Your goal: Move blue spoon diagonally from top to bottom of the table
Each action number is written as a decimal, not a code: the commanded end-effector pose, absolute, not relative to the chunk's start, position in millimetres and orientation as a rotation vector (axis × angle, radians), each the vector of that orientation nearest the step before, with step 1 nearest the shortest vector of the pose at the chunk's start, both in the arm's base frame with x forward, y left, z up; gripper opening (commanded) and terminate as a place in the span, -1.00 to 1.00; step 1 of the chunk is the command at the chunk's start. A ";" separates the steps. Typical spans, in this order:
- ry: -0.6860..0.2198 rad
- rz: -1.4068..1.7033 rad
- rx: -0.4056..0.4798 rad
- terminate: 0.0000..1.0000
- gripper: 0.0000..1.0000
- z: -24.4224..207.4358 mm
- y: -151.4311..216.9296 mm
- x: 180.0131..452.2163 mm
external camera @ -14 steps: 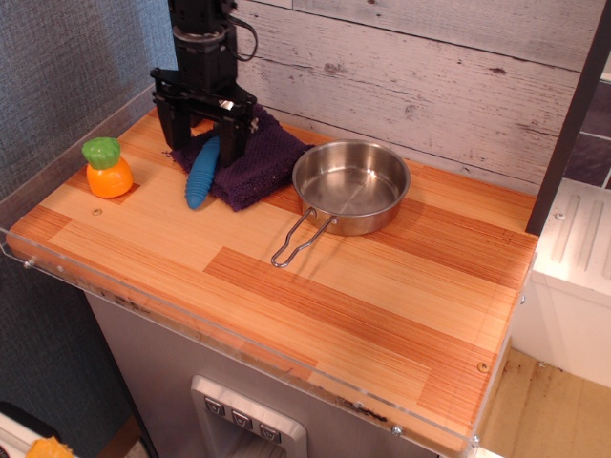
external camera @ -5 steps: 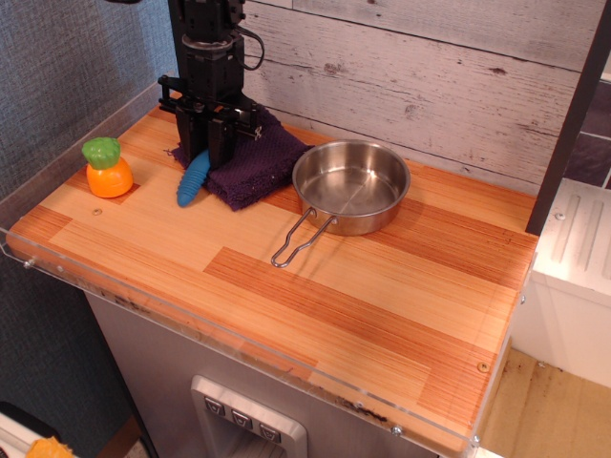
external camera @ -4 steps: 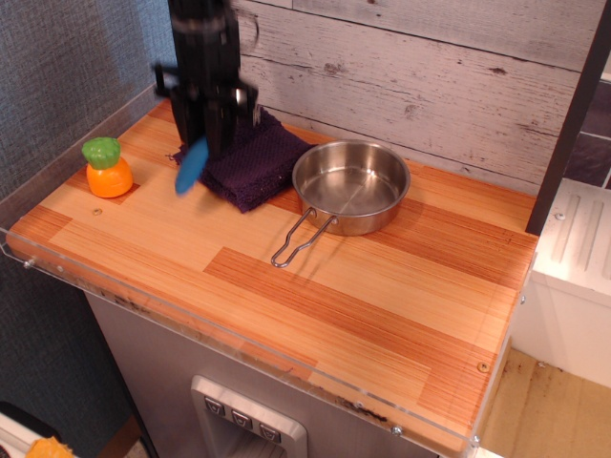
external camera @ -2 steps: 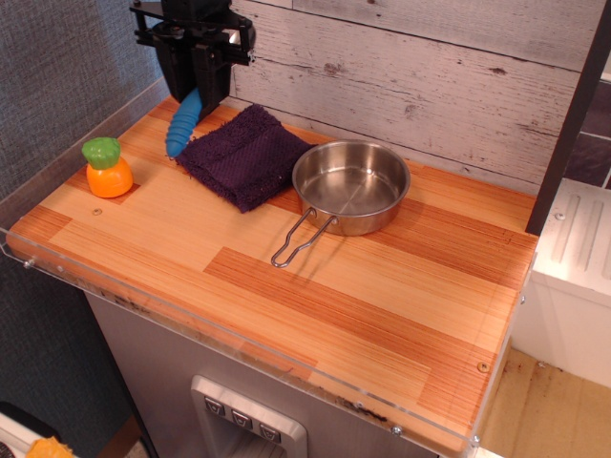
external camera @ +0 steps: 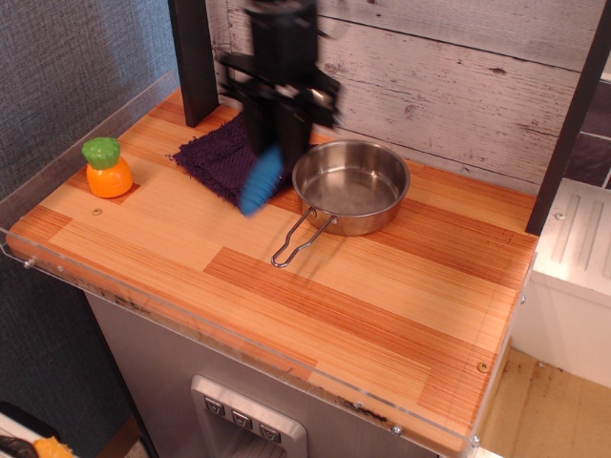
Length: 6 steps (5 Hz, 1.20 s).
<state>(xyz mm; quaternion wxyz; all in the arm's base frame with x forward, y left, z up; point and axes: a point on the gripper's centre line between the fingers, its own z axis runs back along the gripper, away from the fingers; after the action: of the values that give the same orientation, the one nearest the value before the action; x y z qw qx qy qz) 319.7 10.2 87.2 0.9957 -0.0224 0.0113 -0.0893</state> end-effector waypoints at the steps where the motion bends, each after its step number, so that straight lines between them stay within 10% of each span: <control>1: -0.071 -0.281 0.020 -1.00 -1.00 93.9 -35.9 300.1; 6: 0.059 -0.330 -0.046 -1.00 -1.00 41.9 -74.8 282.6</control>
<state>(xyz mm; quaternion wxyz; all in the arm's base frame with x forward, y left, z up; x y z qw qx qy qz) 276.8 -79.9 29.8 0.9840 -0.0235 0.0575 -0.1671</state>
